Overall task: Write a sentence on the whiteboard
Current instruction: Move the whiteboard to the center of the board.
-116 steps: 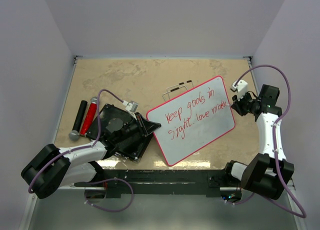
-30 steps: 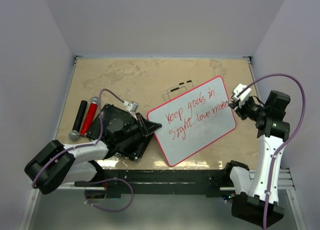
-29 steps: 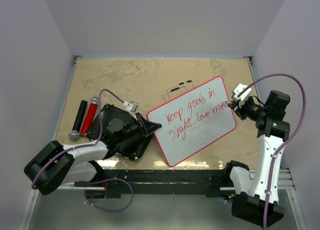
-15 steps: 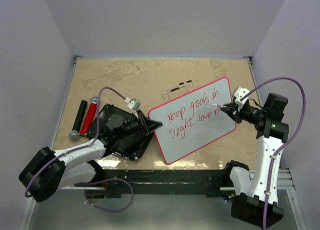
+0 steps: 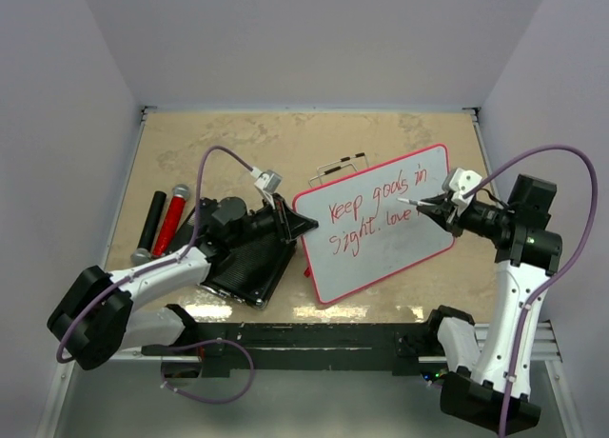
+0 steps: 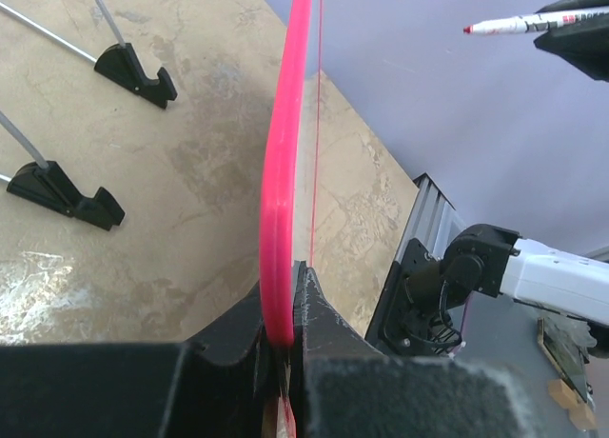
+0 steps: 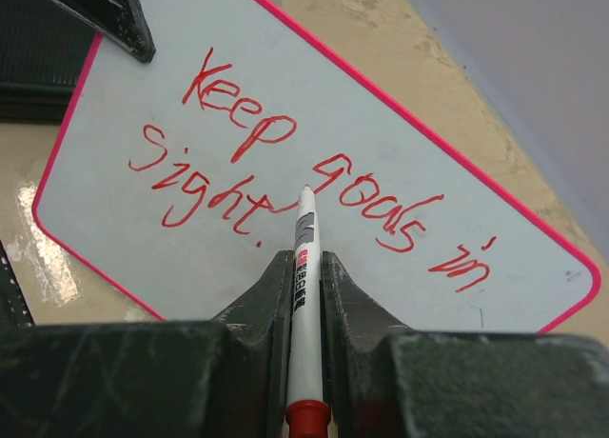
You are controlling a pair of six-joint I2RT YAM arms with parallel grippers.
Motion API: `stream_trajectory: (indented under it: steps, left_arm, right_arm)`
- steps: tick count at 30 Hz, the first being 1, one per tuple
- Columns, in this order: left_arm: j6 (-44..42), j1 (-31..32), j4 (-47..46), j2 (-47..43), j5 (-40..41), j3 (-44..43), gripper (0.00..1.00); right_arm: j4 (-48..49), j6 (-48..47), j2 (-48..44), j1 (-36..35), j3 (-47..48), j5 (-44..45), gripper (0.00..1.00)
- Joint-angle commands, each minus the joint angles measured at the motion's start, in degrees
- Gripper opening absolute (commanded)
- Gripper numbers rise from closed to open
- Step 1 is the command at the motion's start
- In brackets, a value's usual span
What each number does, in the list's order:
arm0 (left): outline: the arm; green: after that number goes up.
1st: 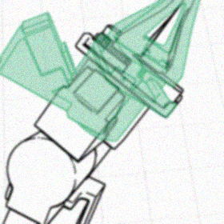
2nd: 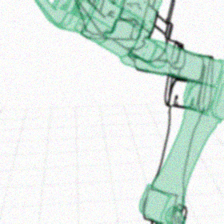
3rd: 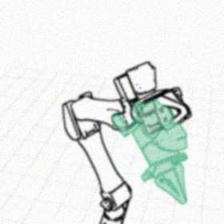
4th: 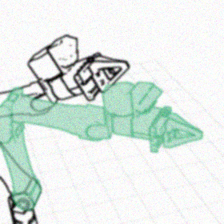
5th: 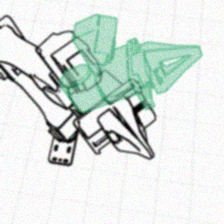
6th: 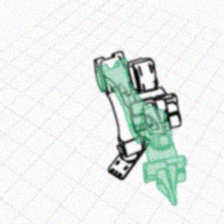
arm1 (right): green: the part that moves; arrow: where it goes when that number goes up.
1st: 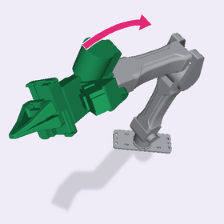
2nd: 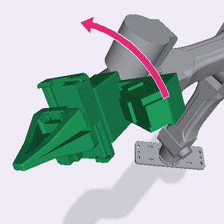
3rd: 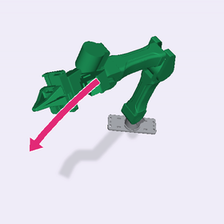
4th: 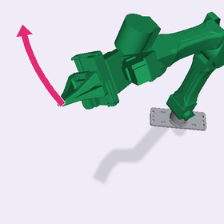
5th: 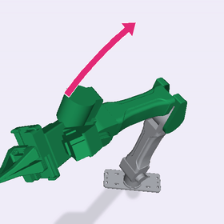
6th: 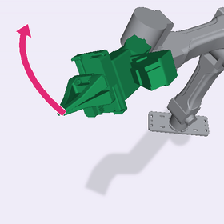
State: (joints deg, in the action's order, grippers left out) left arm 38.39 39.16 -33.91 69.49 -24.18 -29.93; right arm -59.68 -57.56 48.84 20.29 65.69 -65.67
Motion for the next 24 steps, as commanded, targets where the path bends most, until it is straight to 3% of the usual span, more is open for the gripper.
stream_trajectory:
  steps: [1,16,24]
  left_arm:
    - [-1.13,-0.31,2.10,1.78,-0.95,-4.95,0.00]
    - [0.71,-4.17,2.54,8.98,-3.50,-19.01,0.00]
    - [8.01,-8.83,-6.15,13.47,-9.74,-22.89,0.00]
  right_arm:
    - [-4.65,-3.09,1.69,-0.08,1.11,-2.18,0.00]
    - [-10.02,-3.44,5.30,-0.17,9.18,-3.85,0.00]
    - [-9.93,-1.86,6.01,-0.17,9.90,-3.24,0.00]
